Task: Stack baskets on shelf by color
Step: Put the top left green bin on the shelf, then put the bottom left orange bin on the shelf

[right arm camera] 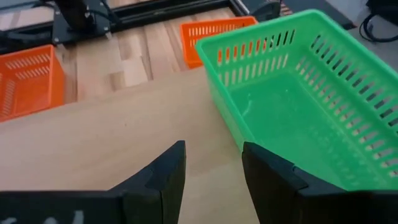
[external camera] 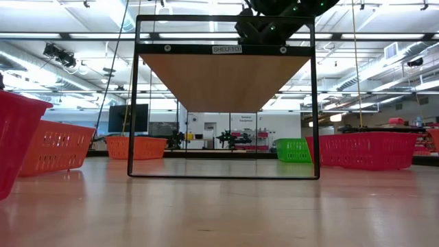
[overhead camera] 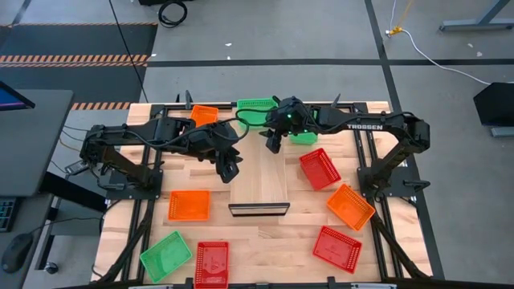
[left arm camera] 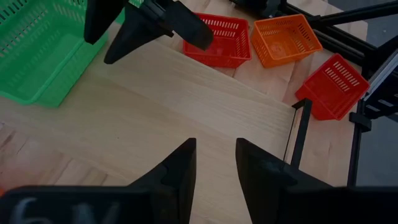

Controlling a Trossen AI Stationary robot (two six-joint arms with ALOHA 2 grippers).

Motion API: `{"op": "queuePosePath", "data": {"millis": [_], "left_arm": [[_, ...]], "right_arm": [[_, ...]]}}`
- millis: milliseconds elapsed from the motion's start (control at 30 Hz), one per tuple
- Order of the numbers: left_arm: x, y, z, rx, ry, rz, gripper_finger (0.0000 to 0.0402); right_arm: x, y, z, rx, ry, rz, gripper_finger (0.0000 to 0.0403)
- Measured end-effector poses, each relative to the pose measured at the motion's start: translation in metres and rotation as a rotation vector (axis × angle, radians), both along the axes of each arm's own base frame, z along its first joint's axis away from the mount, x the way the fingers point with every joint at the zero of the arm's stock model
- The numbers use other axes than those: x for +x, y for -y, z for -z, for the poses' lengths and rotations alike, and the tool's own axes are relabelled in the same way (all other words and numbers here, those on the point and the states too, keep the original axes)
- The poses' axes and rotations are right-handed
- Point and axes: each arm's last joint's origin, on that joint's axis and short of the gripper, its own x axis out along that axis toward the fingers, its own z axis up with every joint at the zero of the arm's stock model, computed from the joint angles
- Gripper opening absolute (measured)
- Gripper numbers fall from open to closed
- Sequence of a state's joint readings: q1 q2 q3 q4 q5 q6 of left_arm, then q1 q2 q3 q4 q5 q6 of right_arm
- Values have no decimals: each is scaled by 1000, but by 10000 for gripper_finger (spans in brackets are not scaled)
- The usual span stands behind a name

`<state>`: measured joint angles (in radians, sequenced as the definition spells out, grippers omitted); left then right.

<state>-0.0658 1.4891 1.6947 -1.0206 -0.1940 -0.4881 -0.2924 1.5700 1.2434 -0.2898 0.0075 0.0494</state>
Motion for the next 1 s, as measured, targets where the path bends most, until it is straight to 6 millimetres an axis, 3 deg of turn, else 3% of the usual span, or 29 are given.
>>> {"op": "queuePosePath", "data": {"millis": [400, 567, 767, 1000], "left_arm": [[-3, 0, 3, 21, -43, 13, 119], [-16, -8, 12, 62, -217, 13, 118], [-33, -17, 20, 163, -451, 139, 117], [-35, -2, 21, 141, -469, 283, 117]], "right_arm": [[-5, -16, -8, 115, 16, -83, 164], [-26, -28, -24, 143, -10, -95, 164], [-55, -40, -38, 181, -82, -91, 164], [-82, -46, -44, 261, -164, -34, 164]]}}
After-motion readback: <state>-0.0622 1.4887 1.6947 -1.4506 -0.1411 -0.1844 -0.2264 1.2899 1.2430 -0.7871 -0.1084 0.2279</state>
